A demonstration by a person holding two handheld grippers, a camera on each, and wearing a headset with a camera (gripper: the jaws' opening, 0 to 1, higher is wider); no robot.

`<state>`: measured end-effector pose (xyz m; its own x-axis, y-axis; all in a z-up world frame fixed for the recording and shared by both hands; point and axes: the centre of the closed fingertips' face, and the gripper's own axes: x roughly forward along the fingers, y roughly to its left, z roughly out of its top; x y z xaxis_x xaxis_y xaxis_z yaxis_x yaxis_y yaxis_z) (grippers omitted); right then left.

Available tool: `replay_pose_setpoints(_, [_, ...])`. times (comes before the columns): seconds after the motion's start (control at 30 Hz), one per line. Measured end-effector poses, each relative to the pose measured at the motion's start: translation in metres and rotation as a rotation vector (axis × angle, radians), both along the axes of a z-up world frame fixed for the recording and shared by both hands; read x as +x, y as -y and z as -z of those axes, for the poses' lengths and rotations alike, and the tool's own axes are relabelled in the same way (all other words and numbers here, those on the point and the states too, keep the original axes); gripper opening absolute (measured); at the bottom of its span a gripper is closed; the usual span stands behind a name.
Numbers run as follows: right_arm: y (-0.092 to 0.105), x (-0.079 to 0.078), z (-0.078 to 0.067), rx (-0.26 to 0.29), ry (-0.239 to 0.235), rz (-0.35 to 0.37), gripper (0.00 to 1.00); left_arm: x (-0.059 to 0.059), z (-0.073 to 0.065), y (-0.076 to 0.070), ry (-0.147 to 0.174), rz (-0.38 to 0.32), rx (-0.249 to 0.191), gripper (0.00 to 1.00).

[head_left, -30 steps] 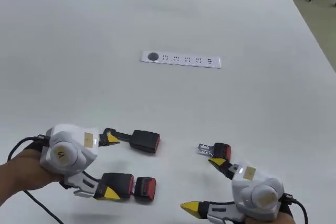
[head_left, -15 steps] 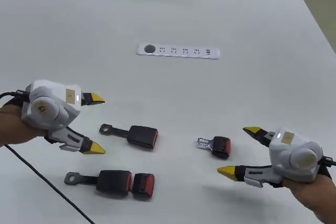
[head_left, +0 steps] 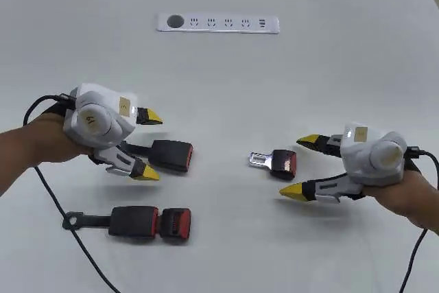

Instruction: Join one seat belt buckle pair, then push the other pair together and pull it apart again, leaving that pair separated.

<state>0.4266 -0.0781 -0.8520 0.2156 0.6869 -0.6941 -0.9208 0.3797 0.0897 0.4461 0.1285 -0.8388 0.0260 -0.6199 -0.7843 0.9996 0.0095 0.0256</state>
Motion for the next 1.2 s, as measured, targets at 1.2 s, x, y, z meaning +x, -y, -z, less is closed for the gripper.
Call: replay_pose_setpoints(1.2, [-0.007,0.007,0.000,0.095,0.067,-0.122,0.34,0.001,0.014,0.000,-0.049,-0.005,0.001,0.34])
